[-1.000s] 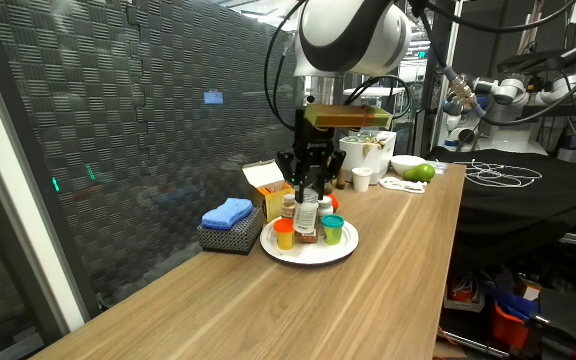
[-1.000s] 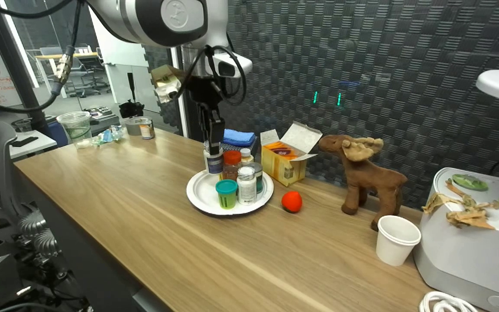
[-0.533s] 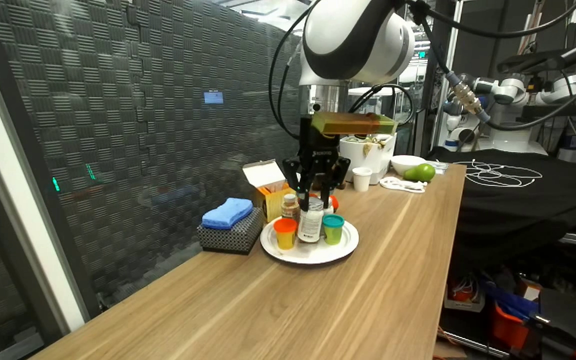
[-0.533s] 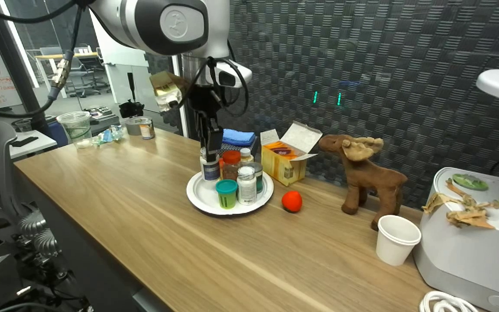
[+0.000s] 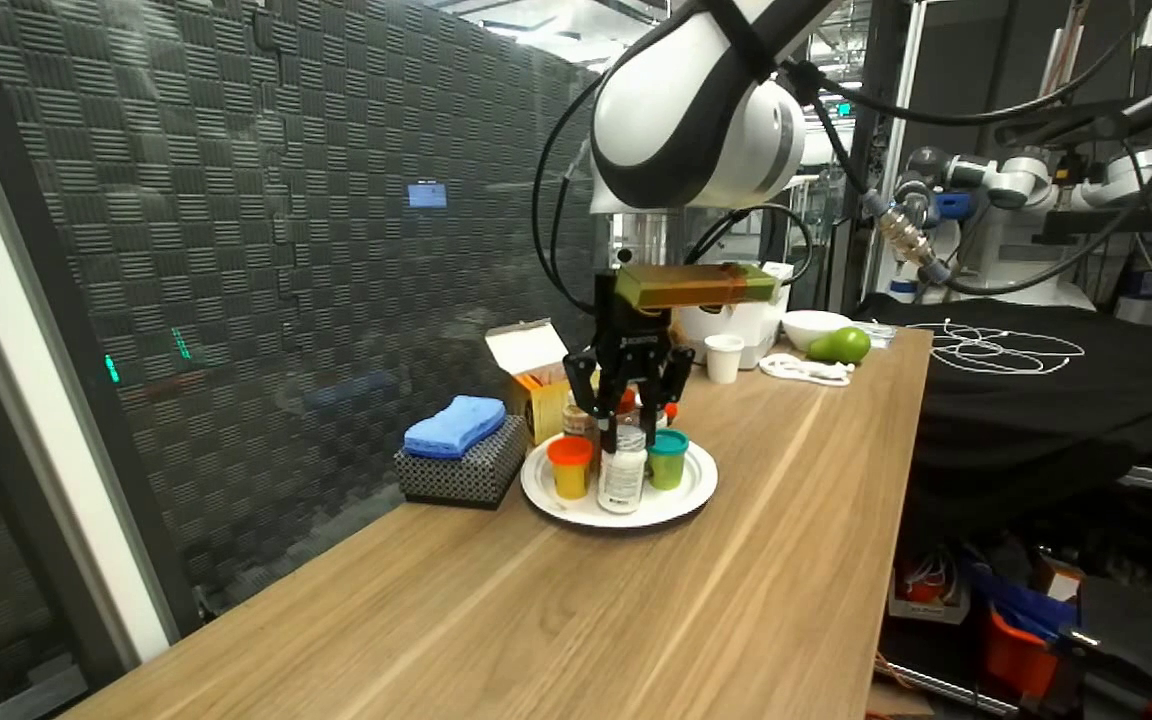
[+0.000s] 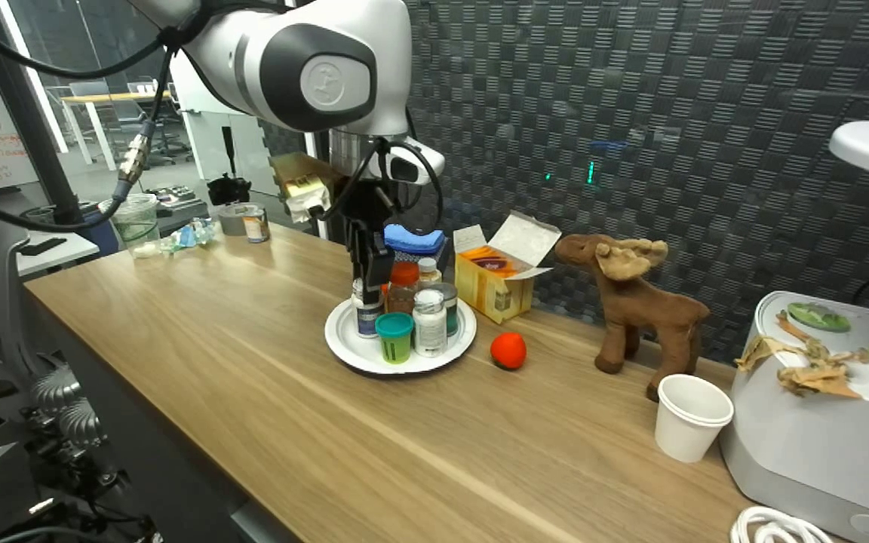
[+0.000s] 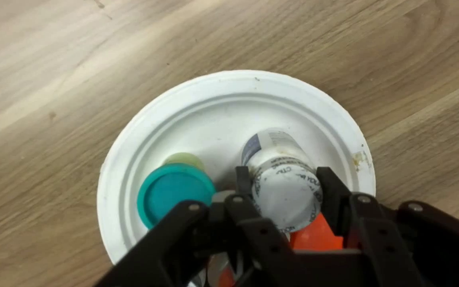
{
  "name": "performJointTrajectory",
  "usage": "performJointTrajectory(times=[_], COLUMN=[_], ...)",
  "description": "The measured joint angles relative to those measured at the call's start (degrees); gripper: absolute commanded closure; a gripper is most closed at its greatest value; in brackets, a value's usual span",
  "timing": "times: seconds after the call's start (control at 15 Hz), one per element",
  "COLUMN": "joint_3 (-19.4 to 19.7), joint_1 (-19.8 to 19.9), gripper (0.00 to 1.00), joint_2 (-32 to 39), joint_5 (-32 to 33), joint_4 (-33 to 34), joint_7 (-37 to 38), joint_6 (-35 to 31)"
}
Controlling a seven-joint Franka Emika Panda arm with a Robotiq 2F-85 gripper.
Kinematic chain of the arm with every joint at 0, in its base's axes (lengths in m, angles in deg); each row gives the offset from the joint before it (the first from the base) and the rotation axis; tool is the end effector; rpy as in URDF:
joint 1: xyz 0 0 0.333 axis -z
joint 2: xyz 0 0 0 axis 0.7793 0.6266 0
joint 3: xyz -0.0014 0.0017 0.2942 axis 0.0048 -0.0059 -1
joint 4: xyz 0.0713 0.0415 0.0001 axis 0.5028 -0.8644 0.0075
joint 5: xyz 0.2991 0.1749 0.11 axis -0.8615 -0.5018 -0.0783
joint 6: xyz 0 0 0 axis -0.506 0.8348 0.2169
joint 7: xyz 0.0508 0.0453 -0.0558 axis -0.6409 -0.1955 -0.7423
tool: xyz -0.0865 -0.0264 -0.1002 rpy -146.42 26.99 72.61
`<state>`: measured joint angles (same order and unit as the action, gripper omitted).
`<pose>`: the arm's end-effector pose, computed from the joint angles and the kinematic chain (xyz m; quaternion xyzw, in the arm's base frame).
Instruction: Put all the containers on the white plate
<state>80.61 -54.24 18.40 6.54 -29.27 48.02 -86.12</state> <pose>0.5674 0.0427 0.2699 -0.9836 0.1742 0.0242 0.0399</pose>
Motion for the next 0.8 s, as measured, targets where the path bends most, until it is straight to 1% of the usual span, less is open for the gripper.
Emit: performJointTrajectory(times=[0.4,0.47,0.6,0.73,0.8], joint_3=[-0.03,-0.06,-0.16,-0.2,-0.26], joint_1=[-0.14,-0.24,-0.39,-0.56,-0.67], gripper=[0.8,0.77,0.29,0.27,0.19], joint_2=[3.05,3.41,4.03,4.33,4.33], joint_5=[0.02,0.02,0.05,0.1,0.1], joint_4=[4.19,4.76,5.76,6.46,6.56], joint_7=[-0.01,-0.03,-0.18,-0.43,-0.56], joint_6=[0.09,0.19,1.08,2.71,3.64])
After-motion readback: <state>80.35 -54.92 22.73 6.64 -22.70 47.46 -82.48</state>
